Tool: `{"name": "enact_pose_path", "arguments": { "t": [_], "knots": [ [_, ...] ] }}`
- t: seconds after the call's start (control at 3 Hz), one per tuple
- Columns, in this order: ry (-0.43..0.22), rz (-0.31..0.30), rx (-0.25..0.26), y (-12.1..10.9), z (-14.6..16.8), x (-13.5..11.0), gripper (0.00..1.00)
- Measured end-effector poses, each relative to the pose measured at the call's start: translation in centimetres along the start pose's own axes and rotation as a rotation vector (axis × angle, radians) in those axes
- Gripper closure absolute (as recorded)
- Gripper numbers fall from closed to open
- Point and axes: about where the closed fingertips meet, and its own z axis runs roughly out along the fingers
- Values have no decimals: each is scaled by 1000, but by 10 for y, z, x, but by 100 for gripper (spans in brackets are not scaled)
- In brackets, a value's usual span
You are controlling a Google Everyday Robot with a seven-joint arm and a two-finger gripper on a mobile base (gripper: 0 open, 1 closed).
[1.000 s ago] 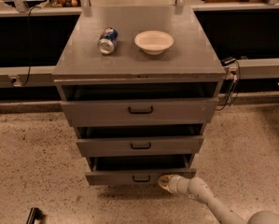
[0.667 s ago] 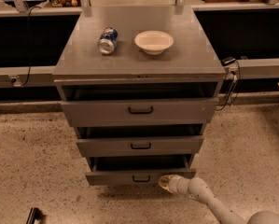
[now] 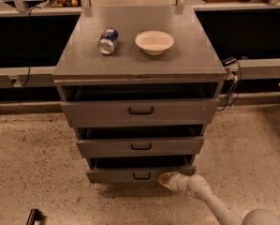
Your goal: Close bottom drawer
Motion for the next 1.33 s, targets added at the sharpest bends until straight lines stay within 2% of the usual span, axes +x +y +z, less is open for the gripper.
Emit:
{"name": "enact_pose_path", "arguments": {
  "t": [0.33, 0.67, 1.0, 1.33],
  "knots": [
    [-19, 5, 48, -12, -2, 9, 100],
    [-40, -3, 66, -17, -6, 11, 100],
    [-63, 23, 29, -8, -10, 6, 100],
    [-119, 70, -45, 15, -16, -4, 100]
  ]
}}
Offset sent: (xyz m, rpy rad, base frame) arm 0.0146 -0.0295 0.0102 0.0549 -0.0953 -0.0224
